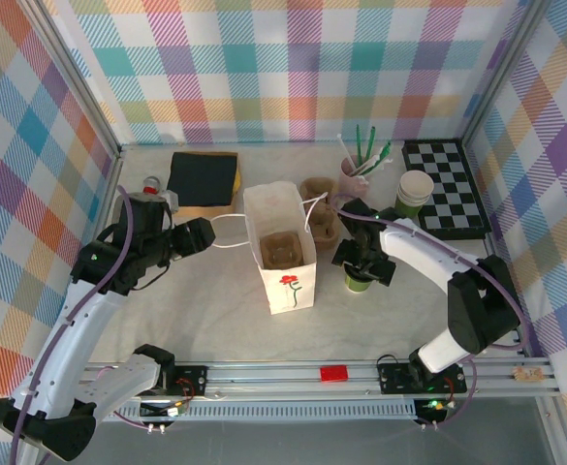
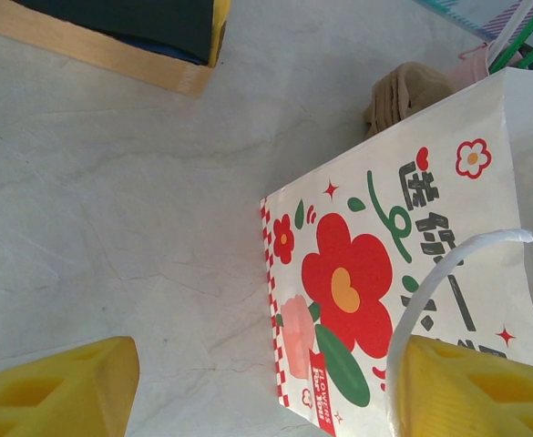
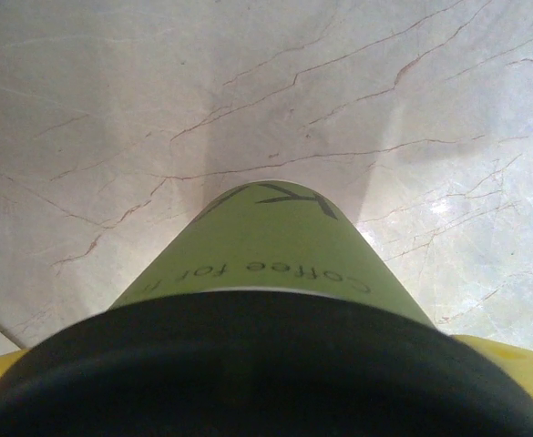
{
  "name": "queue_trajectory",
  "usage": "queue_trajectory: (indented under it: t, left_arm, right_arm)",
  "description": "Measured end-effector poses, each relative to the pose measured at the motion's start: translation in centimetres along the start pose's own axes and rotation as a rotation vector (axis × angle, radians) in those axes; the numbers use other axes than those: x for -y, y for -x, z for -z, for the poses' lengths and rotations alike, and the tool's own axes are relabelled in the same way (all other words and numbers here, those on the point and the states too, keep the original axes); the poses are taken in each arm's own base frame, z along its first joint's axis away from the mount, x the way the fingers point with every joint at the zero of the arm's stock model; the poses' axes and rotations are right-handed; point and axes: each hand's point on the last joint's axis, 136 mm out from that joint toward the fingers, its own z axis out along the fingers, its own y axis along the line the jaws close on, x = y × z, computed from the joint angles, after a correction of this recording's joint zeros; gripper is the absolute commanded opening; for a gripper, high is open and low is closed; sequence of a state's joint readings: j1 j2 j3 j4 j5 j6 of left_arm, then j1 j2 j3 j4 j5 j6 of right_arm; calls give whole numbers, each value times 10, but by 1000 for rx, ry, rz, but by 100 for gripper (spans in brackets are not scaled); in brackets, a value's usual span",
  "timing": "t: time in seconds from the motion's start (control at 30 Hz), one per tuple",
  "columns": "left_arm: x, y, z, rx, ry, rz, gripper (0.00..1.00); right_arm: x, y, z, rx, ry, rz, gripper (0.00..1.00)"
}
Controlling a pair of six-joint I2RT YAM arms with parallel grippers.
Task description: Pack the takeout coffee
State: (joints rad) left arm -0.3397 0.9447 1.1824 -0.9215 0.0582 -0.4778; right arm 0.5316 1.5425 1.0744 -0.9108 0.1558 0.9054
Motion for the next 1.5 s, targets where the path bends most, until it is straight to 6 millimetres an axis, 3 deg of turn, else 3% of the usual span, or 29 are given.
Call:
queue_trajectory:
  t: [0.93, 1.5]
  left_arm:
    - [0, 0, 0, 1, 0, 0, 71]
    - [-1, 1, 0, 3, 4, 0, 70]
  right_arm:
    - [-9, 2, -4, -38, 8, -5, 98]
    - [-6, 8, -1, -62, 17, -15, 93]
